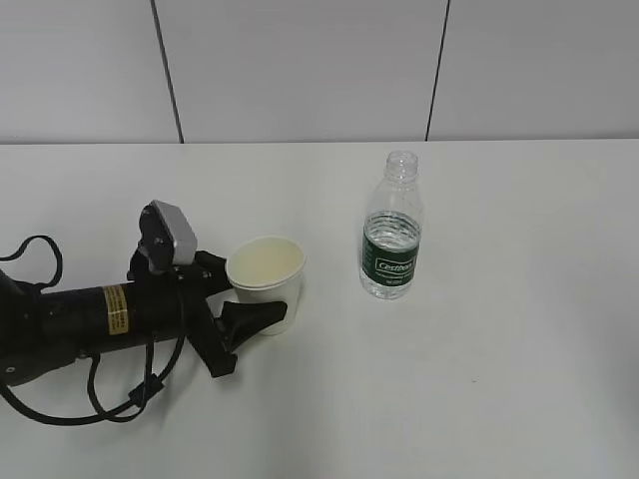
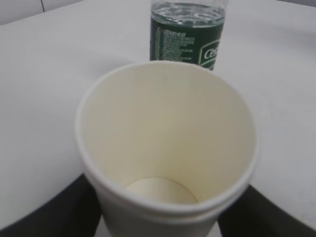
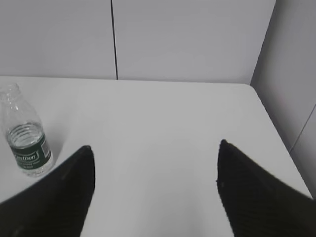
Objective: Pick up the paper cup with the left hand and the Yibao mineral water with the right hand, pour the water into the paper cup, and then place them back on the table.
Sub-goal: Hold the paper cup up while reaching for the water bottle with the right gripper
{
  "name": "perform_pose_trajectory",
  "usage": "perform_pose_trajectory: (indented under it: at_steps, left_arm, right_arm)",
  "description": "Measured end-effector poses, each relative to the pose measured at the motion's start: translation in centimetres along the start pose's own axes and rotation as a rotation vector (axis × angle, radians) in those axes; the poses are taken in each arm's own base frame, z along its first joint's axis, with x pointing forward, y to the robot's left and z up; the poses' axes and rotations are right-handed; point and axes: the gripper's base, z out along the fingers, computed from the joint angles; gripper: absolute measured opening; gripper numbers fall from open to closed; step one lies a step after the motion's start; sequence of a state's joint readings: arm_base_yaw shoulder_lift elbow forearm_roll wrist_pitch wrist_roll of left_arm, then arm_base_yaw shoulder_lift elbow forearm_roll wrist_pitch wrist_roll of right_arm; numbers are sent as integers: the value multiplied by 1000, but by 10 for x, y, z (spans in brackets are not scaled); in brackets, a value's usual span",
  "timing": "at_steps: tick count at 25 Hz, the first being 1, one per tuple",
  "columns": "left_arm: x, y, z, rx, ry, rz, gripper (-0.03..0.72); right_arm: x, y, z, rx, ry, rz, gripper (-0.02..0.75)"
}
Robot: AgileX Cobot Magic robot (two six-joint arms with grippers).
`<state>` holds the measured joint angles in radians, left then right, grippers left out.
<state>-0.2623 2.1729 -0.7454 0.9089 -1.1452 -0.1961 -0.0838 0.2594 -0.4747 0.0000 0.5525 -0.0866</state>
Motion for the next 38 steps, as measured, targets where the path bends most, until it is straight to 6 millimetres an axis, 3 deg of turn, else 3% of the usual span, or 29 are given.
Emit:
perform_pose_trajectory:
  at_steps: [9, 16, 25, 30, 38]
  left_arm:
    - [0, 0, 0, -4, 0, -2, 461]
    - [-1, -5, 0, 52, 7, 28, 461]
    - [-36, -8, -8, 94, -47, 78, 461]
    - [-36, -11, -9, 128, -38, 83, 461]
    - [-31, -24, -12, 277, 17, 93, 461]
  right_arm:
    - [-19, -1, 50, 3, -61, -42, 566]
    - [-20, 13, 91, -90, -51, -113, 564]
    - [-12, 36, 134, -185, -51, -146, 563]
    - [-2, 46, 161, -239, -44, -129, 563]
    - [21, 77, 190, -501, -85, -214, 563]
